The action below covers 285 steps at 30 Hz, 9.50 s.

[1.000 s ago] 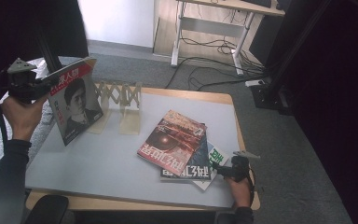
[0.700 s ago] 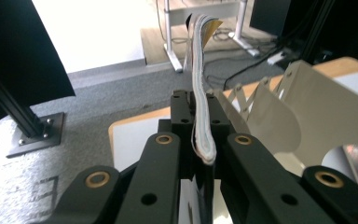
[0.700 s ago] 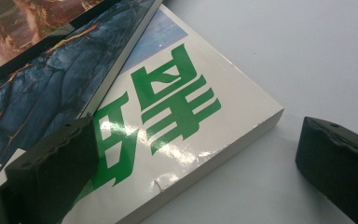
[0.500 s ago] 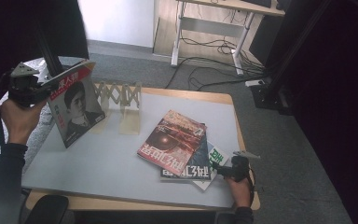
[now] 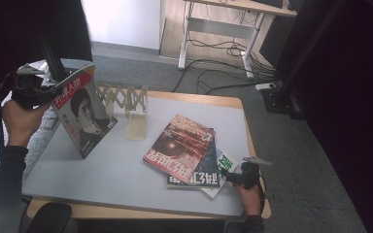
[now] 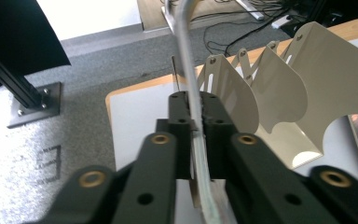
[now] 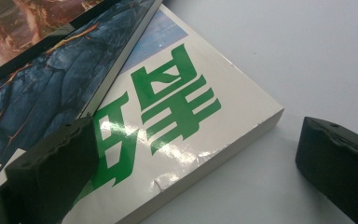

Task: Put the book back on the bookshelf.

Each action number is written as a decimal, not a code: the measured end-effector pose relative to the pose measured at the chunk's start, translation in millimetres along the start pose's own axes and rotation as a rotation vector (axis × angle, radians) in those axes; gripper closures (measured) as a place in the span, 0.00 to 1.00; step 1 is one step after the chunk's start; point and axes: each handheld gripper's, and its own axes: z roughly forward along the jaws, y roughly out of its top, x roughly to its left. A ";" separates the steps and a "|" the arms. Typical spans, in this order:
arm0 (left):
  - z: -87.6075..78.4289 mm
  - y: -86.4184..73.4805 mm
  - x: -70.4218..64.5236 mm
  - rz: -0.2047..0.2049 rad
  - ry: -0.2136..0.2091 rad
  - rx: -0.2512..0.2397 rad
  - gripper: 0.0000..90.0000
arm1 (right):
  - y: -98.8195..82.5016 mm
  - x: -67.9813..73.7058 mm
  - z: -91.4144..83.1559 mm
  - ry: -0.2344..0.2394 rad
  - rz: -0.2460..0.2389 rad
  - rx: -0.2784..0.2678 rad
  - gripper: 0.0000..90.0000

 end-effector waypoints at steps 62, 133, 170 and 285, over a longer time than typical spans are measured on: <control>-13.1 -5.9 5.2 0.003 0.025 -0.133 0.48 | 0.0 0.1 -0.2 -0.001 0.002 0.002 0.00; 21.9 -43.9 -128.9 0.212 -0.401 -0.057 0.03 | 0.0 0.1 -0.3 0.000 0.002 0.002 0.00; 125.7 -158.5 -179.3 0.232 -0.429 0.170 0.00 | 0.1 0.2 -0.3 0.000 0.002 0.004 0.00; 132.8 -165.8 -189.6 0.258 -0.374 0.228 0.00 | 68.1 57.6 52.4 0.155 -0.336 0.087 0.04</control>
